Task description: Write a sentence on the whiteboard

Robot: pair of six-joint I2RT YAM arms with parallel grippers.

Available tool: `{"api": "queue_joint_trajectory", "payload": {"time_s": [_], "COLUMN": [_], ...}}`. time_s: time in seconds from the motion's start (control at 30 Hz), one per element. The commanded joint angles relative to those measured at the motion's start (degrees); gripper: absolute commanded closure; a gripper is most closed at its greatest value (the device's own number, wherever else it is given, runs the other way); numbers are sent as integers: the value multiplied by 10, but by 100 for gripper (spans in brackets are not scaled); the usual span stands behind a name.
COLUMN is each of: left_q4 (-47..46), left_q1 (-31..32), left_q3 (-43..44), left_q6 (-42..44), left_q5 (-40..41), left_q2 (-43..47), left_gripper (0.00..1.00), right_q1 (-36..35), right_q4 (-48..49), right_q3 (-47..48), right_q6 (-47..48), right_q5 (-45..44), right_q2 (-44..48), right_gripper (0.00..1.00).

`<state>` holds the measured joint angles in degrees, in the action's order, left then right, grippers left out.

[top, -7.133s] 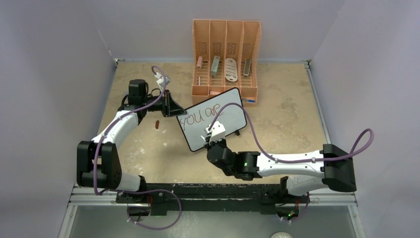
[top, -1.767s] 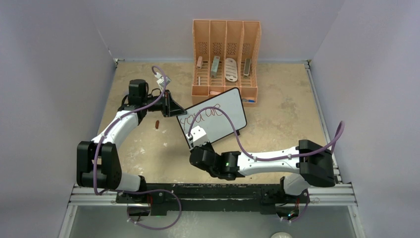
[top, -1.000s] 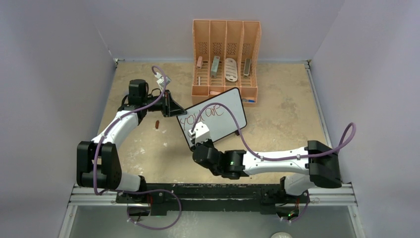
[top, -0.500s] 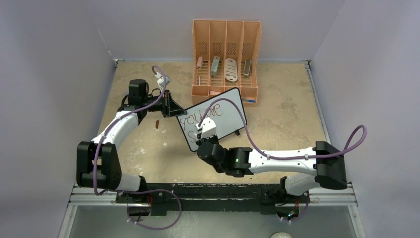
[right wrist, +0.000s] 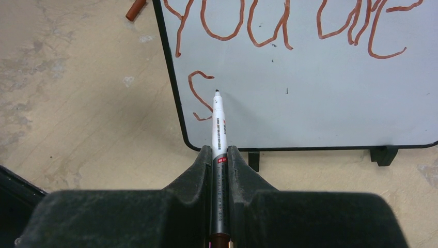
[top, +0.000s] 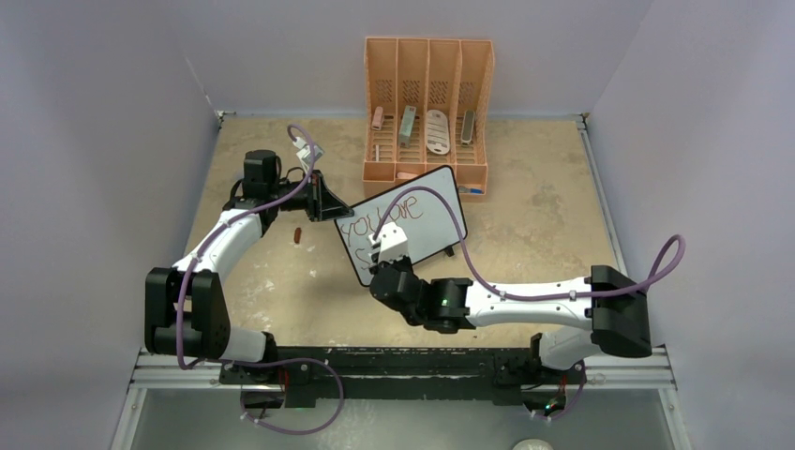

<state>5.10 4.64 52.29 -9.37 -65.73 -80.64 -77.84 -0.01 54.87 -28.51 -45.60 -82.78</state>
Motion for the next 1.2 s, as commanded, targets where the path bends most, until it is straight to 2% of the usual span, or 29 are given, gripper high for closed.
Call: {"api": "queue_joint_trajectory", "payload": {"time_s": [0.0,1.17], "left_q4": [-8,-8], "left_q1": [5,5], "left_q3": [17,16], "left_q6": [10,9], "left_q5": [1,-2], "left_q2": [15,14], "left_gripper": [100,100], "right_q1": [4,26], "right_q4": [18,37], "right_q3": [5,20], "right_q6": [-5,3], "right_q5": [-17,-28], "right_q2": [-1,-23], "right_gripper": [100,100]}}
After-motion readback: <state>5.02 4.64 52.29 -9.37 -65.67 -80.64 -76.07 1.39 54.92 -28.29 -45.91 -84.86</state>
